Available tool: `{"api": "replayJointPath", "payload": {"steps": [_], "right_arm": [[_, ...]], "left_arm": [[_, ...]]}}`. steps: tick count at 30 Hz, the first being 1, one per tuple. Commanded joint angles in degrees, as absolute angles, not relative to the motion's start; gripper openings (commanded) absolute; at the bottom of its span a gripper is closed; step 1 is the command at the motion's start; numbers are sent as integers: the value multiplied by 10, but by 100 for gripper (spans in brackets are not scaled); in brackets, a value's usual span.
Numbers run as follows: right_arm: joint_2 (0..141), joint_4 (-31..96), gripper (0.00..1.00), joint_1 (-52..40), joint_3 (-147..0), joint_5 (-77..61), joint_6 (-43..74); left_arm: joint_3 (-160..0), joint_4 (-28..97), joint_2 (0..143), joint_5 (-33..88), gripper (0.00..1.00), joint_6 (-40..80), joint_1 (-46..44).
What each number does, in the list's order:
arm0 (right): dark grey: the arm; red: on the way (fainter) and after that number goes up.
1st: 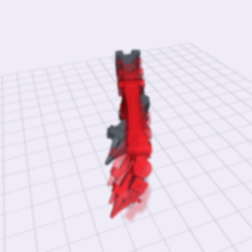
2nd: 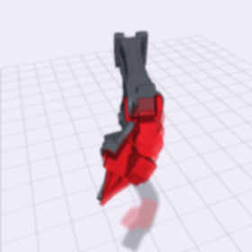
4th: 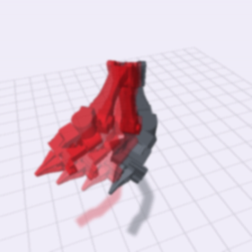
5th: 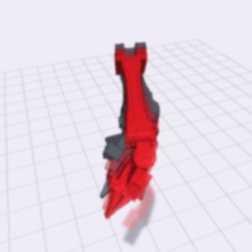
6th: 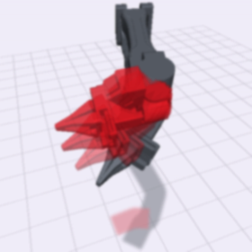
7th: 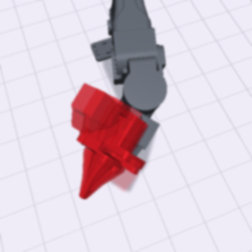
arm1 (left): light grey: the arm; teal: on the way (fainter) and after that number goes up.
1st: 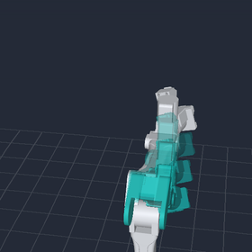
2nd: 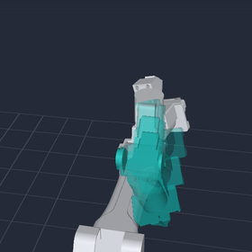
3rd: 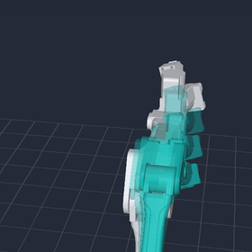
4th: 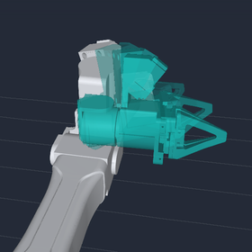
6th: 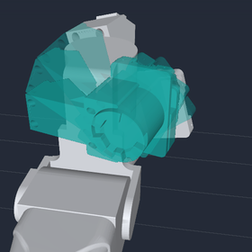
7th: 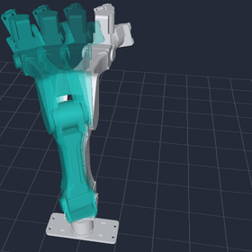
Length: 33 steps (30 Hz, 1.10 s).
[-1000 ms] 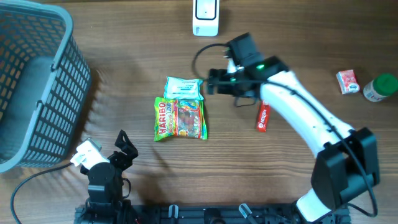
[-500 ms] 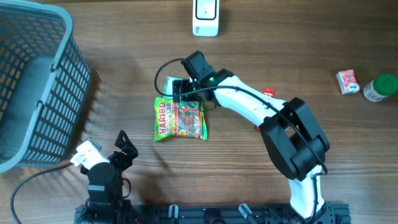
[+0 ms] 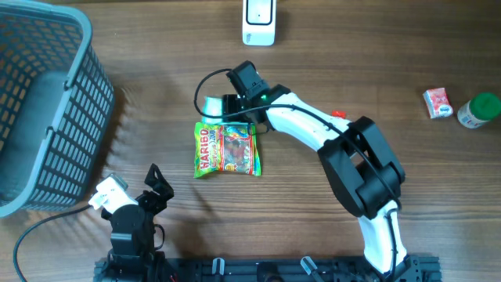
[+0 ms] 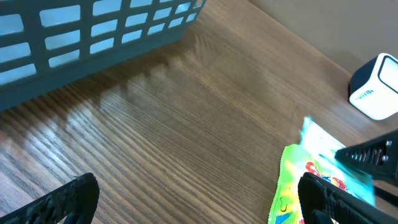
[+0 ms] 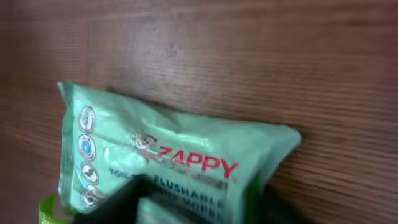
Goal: Scan the item barcode
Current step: 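Reach the right gripper to the green Zappy pack and grasp it, then lift the Zappy pack and hold it up to the white scanner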
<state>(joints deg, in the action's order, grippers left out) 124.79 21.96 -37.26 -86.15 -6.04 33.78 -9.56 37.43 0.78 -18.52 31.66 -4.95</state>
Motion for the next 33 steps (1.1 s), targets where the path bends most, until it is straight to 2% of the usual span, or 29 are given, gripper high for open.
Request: {"api": "replayJointPath", "payload": {"steps": [1, 5, 8, 19, 22, 26, 28, 33], "right_arm": [[1287, 227, 4, -371, -858, -100, 344], [1285, 233, 4, -369, -859, -105, 347], [1269, 247, 4, -362, -860, -168, 371], [1174, 316, 4, -245, -860, -599, 669], [1174, 381, 4, -208, -857, -711, 740], [1174, 445, 4, -182, -856, -819, 738], [1174, 444, 4, -176, -856, -846, 722], [1174, 477, 4, -177, -856, -861, 792]], "left_arm": [[-96, 376, 3, -185, 100, 320, -48], [-96, 376, 3, -185, 100, 320, -48], [-96, 376, 3, -185, 100, 320, -48], [-96, 376, 3, -185, 100, 320, -48], [-96, 376, 3, -185, 100, 320, -48], [-96, 376, 3, -185, 100, 320, -48], [-96, 376, 3, -185, 100, 320, -48], [-96, 376, 3, -185, 100, 320, -48]]}}
